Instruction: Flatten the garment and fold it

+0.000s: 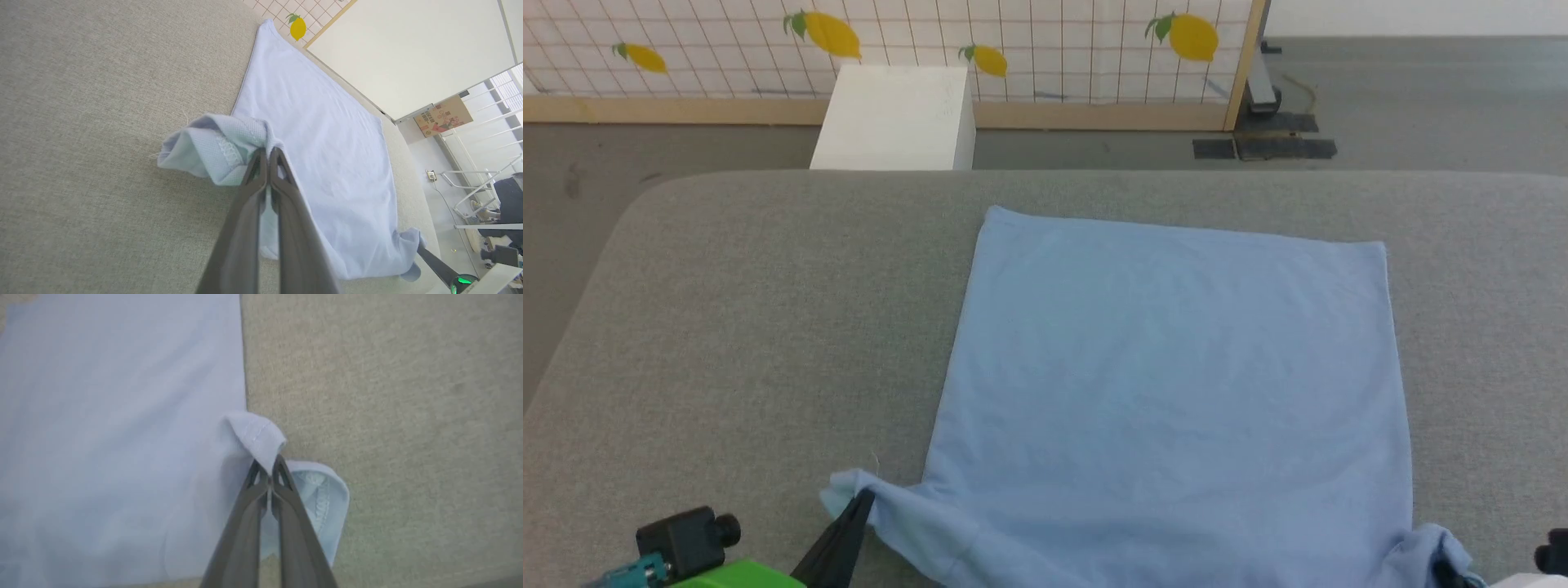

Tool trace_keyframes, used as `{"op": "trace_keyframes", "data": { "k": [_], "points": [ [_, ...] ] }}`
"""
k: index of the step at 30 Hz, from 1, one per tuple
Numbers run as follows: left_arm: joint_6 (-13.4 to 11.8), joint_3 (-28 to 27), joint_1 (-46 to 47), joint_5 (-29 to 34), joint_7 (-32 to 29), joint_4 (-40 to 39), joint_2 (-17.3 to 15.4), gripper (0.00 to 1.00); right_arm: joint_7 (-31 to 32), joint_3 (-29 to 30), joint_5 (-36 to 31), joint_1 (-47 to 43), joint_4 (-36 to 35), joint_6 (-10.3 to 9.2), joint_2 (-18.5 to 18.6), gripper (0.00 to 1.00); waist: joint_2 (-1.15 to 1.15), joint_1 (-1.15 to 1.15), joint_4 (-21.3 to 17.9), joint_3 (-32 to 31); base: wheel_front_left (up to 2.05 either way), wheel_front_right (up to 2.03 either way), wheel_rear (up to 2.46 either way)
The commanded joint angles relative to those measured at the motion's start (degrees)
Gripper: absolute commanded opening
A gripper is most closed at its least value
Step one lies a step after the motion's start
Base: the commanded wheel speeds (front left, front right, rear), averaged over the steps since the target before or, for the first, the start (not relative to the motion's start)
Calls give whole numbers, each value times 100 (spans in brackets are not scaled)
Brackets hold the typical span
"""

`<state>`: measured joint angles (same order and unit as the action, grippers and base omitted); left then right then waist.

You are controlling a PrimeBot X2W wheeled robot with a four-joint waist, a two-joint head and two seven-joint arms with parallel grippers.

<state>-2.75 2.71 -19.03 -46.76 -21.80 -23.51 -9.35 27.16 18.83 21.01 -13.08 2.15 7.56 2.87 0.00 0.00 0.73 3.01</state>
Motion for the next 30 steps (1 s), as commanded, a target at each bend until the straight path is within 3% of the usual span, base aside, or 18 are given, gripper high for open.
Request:
{"op": "trace_keyframes", "data": {
  "k": [1,5,6,7,8,9,13,18,23,30],
  "points": [
    [45,9,171,101,56,36,3,0,-109,-13,-30,164,276,-8,1,0,0,0,9,96,0,0,0],
    [62,54,318,228,62,38,-64,0,-336,-44,-142,381,959,-8,1,0,0,0,25,128,0,0,0],
    [56,58,337,246,60,9,-75,0,-403,-63,-184,419,1083,-8,1,7,0,0,28,132,0,0,0],
    [52,60,346,262,58,-17,-84,0,-457,-71,-189,449,1166,-8,1,25,0,0,29,133,0,0,0],
    [42,62,351,271,54,-43,-88,0,-536,-71,-150,483,1233,-8,1,86,0,0,32,130,0,0,0],
    [37,65,351,276,52,-65,-90,0,-593,-68,-117,506,1251,-8,1,100,0,0,34,131,0,0,0],
    [31,87,343,312,72,-159,-95,0,-610,68,97,558,849,-8,5,100,0,0,57,195,0,0,0],
    [57,119,371,353,166,-313,-66,0,66,775,462,886,-415,-8,154,100,0,0,72,474,0,0,0],
    [105,164,500,367,276,-323,-12,0,846,987,542,1743,-1367,-8,701,100,0,0,130,772,0,0,0],
    [187,273,727,379,370,-219,55,0,1505,708,232,3037,-1095,-8,973,100,0,0,291,1169,0,0,0]
  ]
}}
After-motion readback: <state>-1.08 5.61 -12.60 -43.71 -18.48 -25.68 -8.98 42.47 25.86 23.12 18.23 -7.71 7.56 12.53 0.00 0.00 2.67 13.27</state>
